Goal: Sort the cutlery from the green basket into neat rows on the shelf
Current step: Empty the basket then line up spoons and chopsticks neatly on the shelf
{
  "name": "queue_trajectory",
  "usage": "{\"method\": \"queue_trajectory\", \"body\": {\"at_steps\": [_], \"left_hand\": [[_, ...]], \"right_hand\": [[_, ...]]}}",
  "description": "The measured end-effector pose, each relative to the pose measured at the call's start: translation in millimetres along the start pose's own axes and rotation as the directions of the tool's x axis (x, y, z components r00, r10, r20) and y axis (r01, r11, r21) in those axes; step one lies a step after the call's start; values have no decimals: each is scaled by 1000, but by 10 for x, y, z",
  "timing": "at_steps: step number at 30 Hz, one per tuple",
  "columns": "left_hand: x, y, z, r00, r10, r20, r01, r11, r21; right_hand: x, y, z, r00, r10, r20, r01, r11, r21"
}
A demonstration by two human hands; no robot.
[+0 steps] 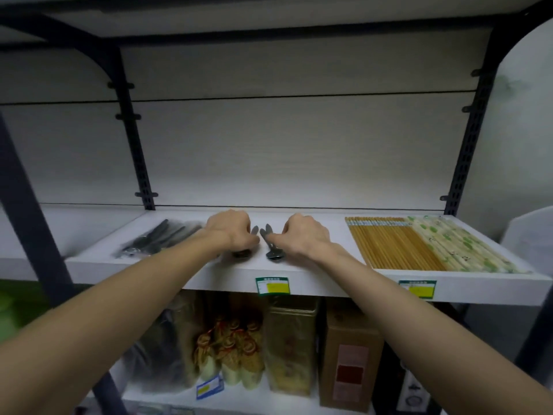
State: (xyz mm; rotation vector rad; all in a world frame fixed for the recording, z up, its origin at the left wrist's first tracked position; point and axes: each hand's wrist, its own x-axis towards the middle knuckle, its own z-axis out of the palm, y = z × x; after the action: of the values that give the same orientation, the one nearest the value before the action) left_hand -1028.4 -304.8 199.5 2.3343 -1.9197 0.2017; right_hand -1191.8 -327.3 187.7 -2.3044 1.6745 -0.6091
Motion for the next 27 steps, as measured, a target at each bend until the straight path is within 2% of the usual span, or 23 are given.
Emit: {"method": "queue_trajectory", "body": {"at_steps": [7,12,22,27], "left_hand": [[-195,32,-16,996,84,-37,-84,996,-17],[-234,16,11,991,120,-61,-123,991,-47],[-277,-190,-2,959,239,-156,-233,971,51],[-410,-417,15,967,236,-98,-229,970,80]], "right_hand": [[-267,-291,33,993,94,-67,-103,986,-135],[-328,-394,79,989,106,-107,-128,966,-223],[-398,-479,7,979,89,-184,-142,944,-299],[-475,-235,-35,998,19,-60,-41,920,-390]]}}
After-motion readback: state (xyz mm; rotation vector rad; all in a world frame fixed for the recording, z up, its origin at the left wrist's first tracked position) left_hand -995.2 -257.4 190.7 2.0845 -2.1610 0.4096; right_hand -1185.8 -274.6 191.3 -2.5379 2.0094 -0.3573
